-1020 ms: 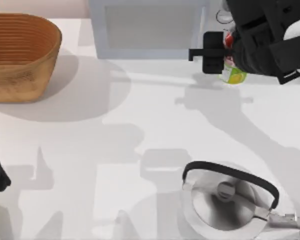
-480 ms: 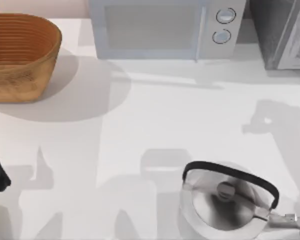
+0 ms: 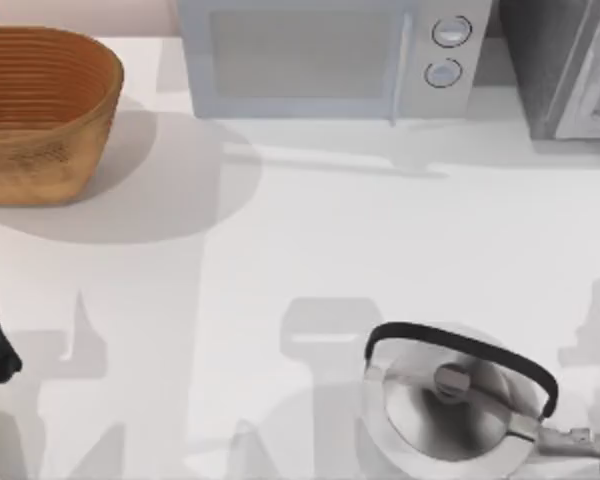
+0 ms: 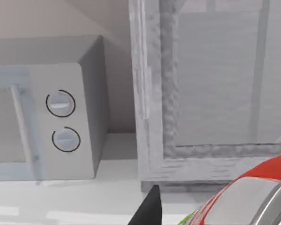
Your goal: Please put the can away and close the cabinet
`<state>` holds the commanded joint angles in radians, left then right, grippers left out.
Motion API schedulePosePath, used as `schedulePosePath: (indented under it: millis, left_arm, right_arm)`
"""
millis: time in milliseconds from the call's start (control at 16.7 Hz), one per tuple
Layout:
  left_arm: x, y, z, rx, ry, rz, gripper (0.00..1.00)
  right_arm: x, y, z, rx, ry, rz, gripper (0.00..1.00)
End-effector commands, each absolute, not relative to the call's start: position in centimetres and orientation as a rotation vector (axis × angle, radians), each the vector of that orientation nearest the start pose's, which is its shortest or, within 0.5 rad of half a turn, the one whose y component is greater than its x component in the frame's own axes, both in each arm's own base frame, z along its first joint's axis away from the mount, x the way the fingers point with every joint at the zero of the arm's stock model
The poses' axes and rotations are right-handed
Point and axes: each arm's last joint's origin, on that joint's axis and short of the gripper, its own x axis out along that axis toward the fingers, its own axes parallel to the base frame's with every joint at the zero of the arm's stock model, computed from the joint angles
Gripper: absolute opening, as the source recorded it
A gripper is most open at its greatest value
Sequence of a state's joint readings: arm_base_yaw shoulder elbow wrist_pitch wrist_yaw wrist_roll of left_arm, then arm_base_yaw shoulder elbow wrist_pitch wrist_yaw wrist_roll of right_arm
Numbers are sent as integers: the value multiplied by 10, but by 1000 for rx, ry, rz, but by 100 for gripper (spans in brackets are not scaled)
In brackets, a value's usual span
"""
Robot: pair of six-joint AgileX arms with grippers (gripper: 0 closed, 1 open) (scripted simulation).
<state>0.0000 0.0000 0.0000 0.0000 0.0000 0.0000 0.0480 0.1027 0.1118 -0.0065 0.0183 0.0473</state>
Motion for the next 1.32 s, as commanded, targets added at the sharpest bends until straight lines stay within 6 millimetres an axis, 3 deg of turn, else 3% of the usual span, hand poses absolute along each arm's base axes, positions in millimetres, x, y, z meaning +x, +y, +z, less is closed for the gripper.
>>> schedulePosePath:
  millis: [240,600,780,1020,1320]
  left_arm:
    - [106,-1,160,0,0,0,100]
    - [106,-1,160,0,0,0,100]
    - [106,-1,160,0,0,0,100]
    - [106,-1,160,0,0,0,100]
    - [106,-1,160,0,0,0,100]
  right_arm:
    - [106,-1,160,1,0,0,0]
    - [106,-1,160,3,6,2,0]
    - [106,0,170,-4,22,8,0]
    - [108,3,212,-16,41,9,0]
    - [116,8,310,1,-31,2,0]
